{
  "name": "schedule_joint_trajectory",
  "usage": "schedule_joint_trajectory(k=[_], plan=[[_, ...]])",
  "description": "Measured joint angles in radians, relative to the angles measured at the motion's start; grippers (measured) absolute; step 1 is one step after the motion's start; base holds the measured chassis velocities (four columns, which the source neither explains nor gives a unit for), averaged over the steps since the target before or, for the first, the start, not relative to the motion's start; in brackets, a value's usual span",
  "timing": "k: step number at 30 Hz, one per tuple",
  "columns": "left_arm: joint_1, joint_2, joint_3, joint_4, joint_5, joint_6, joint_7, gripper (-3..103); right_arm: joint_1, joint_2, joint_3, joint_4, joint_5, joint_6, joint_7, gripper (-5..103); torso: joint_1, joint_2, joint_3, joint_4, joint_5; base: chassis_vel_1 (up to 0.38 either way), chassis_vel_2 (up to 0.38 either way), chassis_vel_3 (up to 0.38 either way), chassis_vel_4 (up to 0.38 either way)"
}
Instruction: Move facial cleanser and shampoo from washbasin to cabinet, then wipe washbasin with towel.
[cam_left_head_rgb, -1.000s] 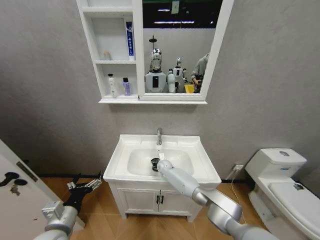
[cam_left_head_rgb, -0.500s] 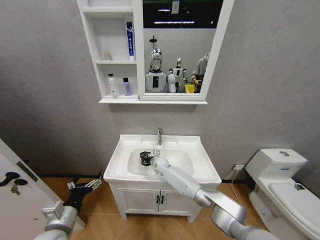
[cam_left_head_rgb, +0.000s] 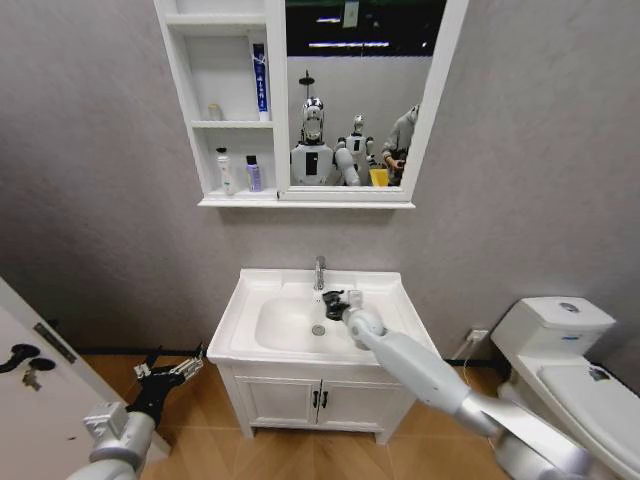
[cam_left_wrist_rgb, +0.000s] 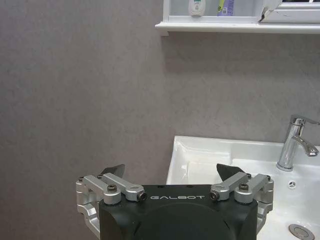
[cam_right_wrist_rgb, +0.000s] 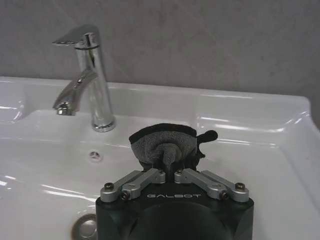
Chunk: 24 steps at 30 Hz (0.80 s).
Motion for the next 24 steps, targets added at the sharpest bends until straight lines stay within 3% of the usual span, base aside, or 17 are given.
schedule_joint_trajectory(k=[3,8,17,20,24], plan=[[0.000,0.000,0.000,0.000,0.000,0.000,0.000,100,-0.028,-0.091,0.071,0.032,-0.019,0.000,-0.008,3,0.000,0.000,0.000,0.0004,-0.0002,0.000,0.000,0.000,0.000],[0.000,0.000,0.000,0.000,0.000,0.000,0.000,100,-0.028,-0.130,0.121,-0.015,-0.035,0.019,-0.070,3,0.000,0.000,0.000,0.0004,-0.0002,0.000,0.000,0.000,0.000],[0.000,0.000,0.000,0.000,0.000,0.000,0.000,100,-0.005,-0.086,0.162,-0.183,-0.107,0.061,-0.199,3,0.000,0.000,0.000,0.0006,-0.0002,0.000,0.000,0.000,0.000],[0.000,0.000,0.000,0.000,0.000,0.000,0.000,100,0.029,-0.066,0.141,-0.280,-0.200,0.078,-0.272,3,0.000,0.000,0.000,0.0007,-0.0004,0.000,0.000,0.000,0.000],[0.000,0.000,0.000,0.000,0.000,0.000,0.000,100,0.047,-0.049,0.136,-0.343,-0.229,0.085,-0.290,3,0.000,0.000,0.000,0.0005,-0.0005,0.000,0.000,0.000,0.000]])
